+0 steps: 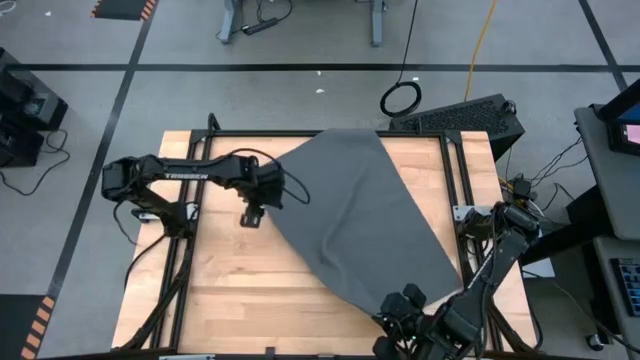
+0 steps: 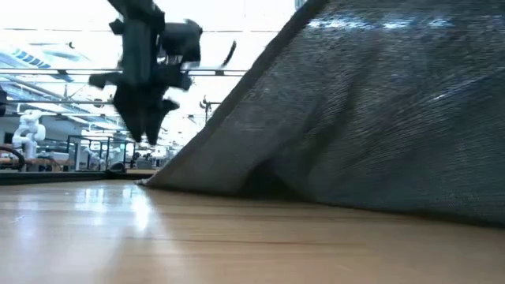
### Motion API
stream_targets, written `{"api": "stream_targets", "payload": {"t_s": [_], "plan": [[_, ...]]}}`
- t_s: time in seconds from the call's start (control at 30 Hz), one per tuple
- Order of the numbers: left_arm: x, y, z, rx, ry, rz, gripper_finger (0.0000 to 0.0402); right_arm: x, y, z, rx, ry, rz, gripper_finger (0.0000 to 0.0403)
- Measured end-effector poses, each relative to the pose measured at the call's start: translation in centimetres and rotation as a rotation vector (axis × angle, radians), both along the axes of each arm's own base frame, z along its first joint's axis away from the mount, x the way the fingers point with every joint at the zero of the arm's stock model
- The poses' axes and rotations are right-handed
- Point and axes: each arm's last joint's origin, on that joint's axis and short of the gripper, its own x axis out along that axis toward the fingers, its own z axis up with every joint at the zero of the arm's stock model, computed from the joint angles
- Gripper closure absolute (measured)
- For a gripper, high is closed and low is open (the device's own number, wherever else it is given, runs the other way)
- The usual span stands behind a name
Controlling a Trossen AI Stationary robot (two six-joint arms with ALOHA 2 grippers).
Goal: Roll towel into tight, uniform cylinder
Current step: Roll the towel
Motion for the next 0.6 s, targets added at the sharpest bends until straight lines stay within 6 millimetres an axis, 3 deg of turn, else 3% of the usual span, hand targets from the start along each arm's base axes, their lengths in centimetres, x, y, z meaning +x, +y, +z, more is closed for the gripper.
{"api": "stream_targets", "payload": {"t_s": [0.2, 0.43, 0.6], "plan": [[-2.6, 3.2, -3.3, 0.129, 0.081, -0.010, 0.0205, -1.3, 0.6, -0.1, 0.018, 0.011, -0.019, 0.0403], [-3.3, 5.9, -4.1, 0.227, 0.020, -0.108, 0.0205, -1.8, 0.9, -0.2, 0.028, 0.052, 0.004, 0.0403], [-4.1, 7.0, -4.2, 0.199, 0.009, -0.178, 0.0205, -1.9, 0.8, -0.3, 0.020, 0.064, 0.005, 0.0403]]}}
